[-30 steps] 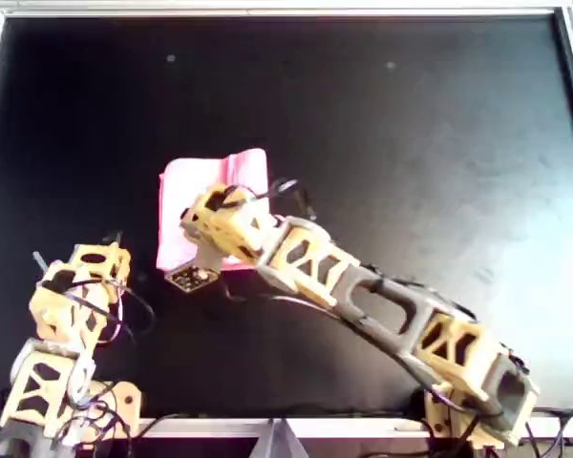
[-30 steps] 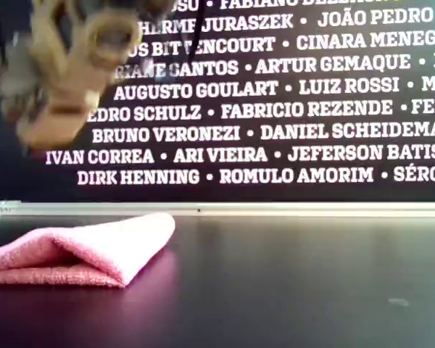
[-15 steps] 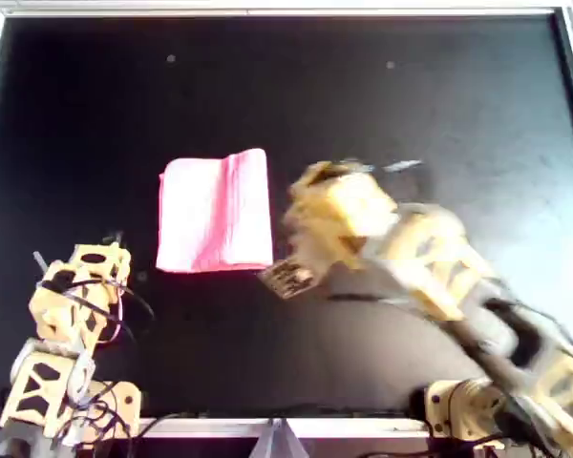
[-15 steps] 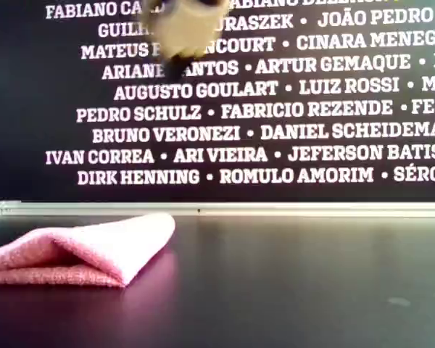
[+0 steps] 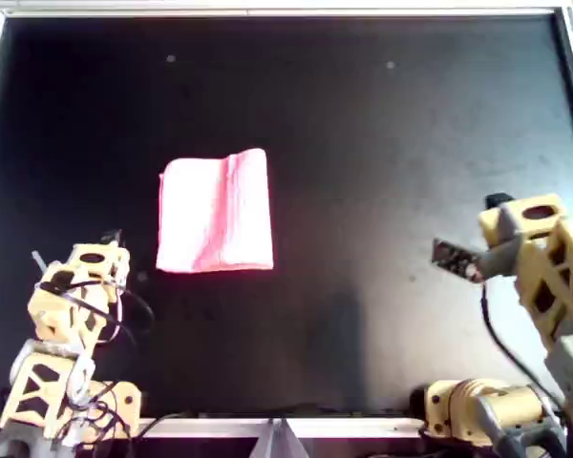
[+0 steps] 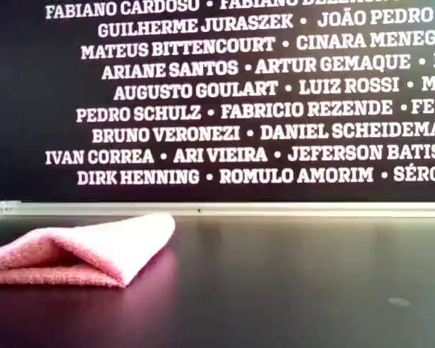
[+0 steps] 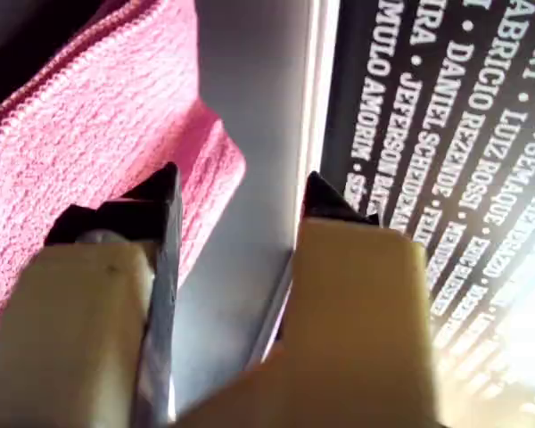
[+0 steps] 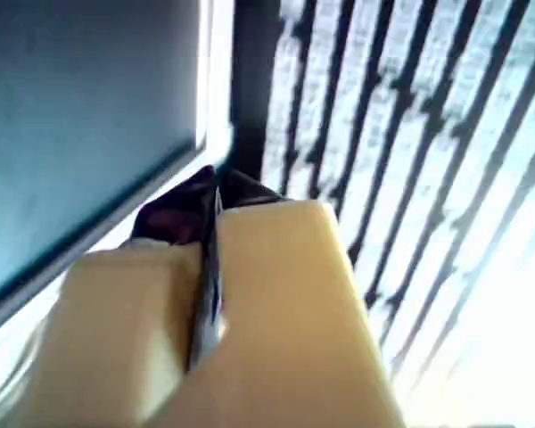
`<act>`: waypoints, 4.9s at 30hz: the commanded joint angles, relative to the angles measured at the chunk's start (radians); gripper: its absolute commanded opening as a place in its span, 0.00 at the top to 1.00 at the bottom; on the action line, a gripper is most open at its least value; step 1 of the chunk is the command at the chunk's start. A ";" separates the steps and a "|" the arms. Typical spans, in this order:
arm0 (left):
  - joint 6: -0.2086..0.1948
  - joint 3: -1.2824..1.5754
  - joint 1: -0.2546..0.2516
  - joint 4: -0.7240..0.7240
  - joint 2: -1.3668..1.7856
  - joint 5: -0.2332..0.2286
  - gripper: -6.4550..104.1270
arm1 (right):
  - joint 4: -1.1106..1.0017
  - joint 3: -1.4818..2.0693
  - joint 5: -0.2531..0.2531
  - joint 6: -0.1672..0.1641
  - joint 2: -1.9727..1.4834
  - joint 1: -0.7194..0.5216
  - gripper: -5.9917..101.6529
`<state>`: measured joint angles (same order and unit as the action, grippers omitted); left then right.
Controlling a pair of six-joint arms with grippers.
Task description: Fold a cloth
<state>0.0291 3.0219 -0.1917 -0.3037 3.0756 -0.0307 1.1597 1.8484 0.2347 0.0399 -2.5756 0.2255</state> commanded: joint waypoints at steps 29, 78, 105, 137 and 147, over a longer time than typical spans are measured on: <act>0.011 -0.012 0.206 -0.337 0.020 0.009 0.65 | -0.592 1.192 -0.025 0.015 -0.552 -0.213 0.95; 0.002 -0.011 0.215 -0.540 0.008 0.124 0.95 | -0.298 1.192 -0.130 0.003 -0.545 -0.236 0.95; 0.002 -0.011 0.215 -0.540 0.008 0.124 0.95 | -0.298 1.192 -0.130 0.003 -0.545 -0.236 0.95; 0.000 -0.011 0.215 -0.540 0.008 0.124 0.95 | -0.298 1.192 -0.130 0.003 -0.545 -0.236 0.95; 0.000 -0.011 0.215 -0.540 0.008 0.124 0.95 | -0.298 1.192 -0.130 0.003 -0.545 -0.236 0.95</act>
<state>0.0322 3.0219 0.0123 -0.8422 3.0818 0.0920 0.8514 3.0235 0.0982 0.0460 -3.0848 -0.0077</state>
